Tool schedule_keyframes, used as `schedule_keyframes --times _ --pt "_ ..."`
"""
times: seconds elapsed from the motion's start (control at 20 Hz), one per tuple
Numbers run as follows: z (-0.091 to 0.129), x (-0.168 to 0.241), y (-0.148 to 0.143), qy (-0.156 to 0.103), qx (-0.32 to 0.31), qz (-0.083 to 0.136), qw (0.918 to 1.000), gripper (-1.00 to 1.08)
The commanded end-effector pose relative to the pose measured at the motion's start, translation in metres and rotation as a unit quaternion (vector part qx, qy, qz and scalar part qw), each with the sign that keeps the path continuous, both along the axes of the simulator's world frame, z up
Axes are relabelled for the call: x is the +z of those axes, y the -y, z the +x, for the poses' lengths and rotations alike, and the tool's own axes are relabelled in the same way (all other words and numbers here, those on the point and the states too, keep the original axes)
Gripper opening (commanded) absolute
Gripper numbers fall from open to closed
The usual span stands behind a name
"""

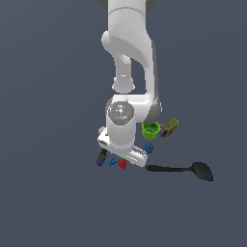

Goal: Pick up a designated object from a clutter of objects.

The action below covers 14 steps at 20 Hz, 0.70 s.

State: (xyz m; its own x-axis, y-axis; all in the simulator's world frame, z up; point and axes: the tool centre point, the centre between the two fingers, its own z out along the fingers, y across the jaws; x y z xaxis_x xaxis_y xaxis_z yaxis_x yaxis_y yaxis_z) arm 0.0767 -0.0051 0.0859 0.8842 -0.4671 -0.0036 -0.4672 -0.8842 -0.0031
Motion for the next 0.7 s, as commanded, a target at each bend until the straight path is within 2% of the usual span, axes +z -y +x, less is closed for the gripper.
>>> schedule_keyframes --times 0.0,0.4,0.65 --pt "0.001 -0.008 0.000 0.001 -0.009 -0.001 1.0000 1.00" --pt "0.001 -0.015 0.000 0.000 -0.011 -0.002 0.9999 1.00" --pt "0.000 -0.034 0.000 0.000 -0.012 -0.002 0.9999 1.00"
